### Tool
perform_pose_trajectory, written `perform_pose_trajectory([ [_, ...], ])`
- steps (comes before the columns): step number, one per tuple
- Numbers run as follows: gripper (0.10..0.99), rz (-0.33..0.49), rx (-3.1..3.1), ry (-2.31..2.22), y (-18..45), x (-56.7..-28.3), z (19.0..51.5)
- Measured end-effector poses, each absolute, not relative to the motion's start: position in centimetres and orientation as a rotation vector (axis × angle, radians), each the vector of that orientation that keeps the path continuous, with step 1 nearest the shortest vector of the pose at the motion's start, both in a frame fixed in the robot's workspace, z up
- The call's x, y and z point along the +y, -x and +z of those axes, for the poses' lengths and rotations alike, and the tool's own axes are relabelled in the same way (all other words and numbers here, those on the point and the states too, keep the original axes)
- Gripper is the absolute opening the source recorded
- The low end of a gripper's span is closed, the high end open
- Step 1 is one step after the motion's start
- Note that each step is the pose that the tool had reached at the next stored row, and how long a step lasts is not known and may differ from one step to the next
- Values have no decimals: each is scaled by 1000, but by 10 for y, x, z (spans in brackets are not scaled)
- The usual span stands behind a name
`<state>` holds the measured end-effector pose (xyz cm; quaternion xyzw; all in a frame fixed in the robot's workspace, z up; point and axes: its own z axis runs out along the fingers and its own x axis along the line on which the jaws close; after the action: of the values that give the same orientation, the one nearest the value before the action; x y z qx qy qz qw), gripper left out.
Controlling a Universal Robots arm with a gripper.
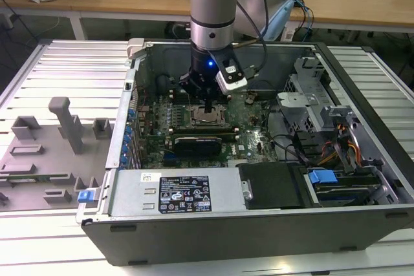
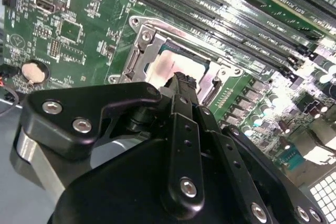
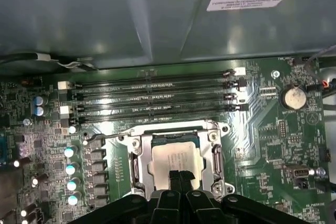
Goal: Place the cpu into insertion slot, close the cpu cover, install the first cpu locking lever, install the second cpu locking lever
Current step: 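Close the cpu cover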
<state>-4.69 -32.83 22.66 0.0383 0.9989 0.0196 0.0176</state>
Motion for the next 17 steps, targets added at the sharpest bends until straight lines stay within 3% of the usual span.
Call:
perform_pose_trajectory([
  [17,106,67,3108,-1,59,-329,222],
])
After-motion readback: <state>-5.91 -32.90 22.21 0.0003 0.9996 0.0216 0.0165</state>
